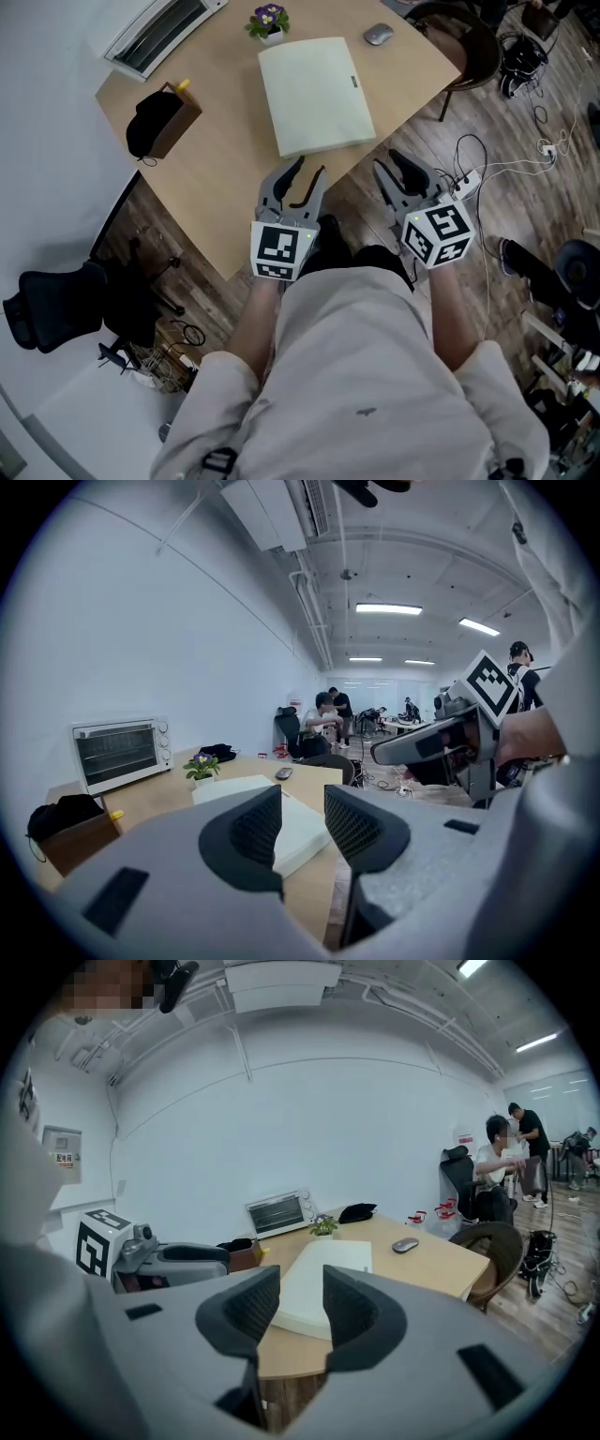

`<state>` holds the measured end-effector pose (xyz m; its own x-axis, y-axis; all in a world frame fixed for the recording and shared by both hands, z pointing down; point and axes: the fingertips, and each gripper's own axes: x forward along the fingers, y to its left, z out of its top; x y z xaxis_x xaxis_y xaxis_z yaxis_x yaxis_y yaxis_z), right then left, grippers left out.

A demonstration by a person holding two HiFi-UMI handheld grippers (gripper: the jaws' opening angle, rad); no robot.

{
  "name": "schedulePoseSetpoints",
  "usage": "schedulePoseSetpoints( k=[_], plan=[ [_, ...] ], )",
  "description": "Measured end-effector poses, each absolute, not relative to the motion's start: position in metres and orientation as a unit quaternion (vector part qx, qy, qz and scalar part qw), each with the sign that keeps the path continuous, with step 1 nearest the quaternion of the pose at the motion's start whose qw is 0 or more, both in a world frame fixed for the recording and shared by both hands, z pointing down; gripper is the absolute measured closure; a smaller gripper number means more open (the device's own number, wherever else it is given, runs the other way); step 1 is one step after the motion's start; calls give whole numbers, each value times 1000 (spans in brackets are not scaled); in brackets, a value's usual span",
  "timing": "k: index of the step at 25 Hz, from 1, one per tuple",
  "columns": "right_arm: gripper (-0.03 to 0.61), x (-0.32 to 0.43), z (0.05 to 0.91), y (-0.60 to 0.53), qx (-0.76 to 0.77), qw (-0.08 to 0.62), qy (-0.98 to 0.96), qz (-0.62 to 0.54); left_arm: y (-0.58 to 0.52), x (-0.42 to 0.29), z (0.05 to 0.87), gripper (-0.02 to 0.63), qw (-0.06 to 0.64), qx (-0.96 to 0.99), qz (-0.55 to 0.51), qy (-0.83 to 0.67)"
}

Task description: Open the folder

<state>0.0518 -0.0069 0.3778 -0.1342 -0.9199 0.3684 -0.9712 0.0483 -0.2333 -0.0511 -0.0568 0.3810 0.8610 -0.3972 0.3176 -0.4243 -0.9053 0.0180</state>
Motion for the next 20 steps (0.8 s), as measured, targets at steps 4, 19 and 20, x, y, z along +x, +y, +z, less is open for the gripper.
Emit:
schedulePoseSetpoints(
  k=[4, 19, 20],
  plan=[
    [445, 59, 389, -16, 666, 61, -708, 228, -67, -48, 393, 486, 37, 965, 171, -198],
    [445, 89, 442, -30, 689, 69, -669, 272, -91, -42, 457, 485, -1, 952, 237, -193],
    [445, 90, 444, -31, 689, 69, -667, 273, -93, -41, 464, 485, -4, 951, 243, -193]
  ],
)
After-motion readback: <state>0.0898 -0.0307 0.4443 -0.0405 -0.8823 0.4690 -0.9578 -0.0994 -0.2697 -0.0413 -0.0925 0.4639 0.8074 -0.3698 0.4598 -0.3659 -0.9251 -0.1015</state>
